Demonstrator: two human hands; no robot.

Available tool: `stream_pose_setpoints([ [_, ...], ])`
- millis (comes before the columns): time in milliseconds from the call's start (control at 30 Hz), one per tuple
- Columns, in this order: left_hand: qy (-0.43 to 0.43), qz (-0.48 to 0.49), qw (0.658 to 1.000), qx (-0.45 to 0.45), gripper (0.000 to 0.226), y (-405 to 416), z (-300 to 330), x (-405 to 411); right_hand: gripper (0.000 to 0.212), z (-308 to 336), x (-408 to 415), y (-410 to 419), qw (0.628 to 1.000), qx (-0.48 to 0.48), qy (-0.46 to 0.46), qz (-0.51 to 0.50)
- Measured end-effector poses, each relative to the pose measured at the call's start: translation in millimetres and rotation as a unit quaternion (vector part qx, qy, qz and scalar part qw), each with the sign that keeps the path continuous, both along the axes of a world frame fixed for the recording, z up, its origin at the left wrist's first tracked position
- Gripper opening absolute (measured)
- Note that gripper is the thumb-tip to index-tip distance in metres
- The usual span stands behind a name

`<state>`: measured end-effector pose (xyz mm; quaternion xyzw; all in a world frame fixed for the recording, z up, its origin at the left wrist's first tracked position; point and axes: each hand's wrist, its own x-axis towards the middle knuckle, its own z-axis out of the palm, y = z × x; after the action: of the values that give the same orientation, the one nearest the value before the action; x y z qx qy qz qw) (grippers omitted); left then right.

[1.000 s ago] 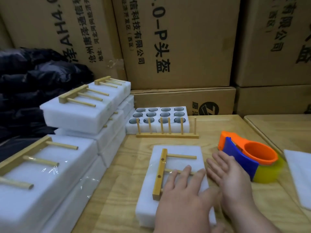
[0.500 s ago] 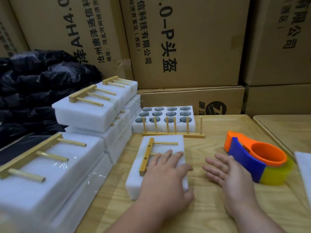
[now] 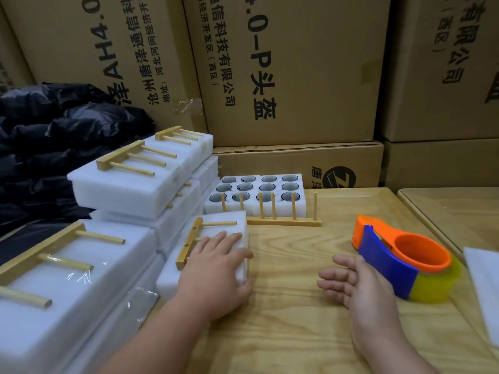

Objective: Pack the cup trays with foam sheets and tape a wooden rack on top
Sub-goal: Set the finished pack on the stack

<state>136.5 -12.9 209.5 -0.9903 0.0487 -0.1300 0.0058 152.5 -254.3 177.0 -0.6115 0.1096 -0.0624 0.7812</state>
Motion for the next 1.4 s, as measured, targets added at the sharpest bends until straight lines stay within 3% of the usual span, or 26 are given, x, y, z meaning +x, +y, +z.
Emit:
stream_pose_setpoints([
  [100,-0.075,-0.043,0.996,-0.017,0.050,-25.4,-6.0,-21.0,0.038,0.7,0.3,0.3,1.000,-0.003,-0.005,-0.002],
  [167,-0.133,-0.158,0.976,-0.064,0.042,-49.8,-29.9,-37.6,0.037,-0.9,1.9,1.2,1.000,0.001,-0.008,-0.002],
  [233,-0.111,-0.215,0.962,-0.125,0.028,-71.9,-49.8,-47.5,0.034,-1.2,2.0,2.3,1.000,0.008,-0.015,-0.005],
  [300,-0.043,-0.177,0.964,-0.194,0.032,-83.9,-55.0,-43.0,0.032,-2.2,3.4,2.7,1.000,0.010,-0.021,-0.012],
  [367,0.008,-0.128,0.972,-0.195,0.043,-86.5,-56.4,-29.7,0.031,-3.2,3.4,2.9,1.000,0.006,-0.023,-0.019],
  [533,0.031,-0.063,0.978,-0.198,0.055,-98.2,-59.3,14.0,0.032,-4.8,4.1,4.7,0.999,-0.006,-0.030,-0.023],
  [833,-0.018,0.081,0.971,-0.226,0.068,-113.9,-55.0,99.3,0.034,-6.6,9.2,6.1,1.000,0.001,-0.020,-0.017],
  [967,-0.032,0.149,0.960,-0.234,0.077,-110.9,-54.7,127.3,0.025,-7.8,21.6,-1.5,0.999,0.022,-0.012,-0.042],
  [1233,-0.049,0.168,0.957,-0.233,0.083,-104.9,-48.3,173.6,0.025,-10.5,44.7,-34.6,0.986,0.079,-0.008,-0.144],
  [1400,-0.073,0.190,0.955,-0.214,0.074,-99.9,-51.2,197.3,0.025,-10.9,52.1,-44.3,0.980,0.117,0.001,-0.162],
])
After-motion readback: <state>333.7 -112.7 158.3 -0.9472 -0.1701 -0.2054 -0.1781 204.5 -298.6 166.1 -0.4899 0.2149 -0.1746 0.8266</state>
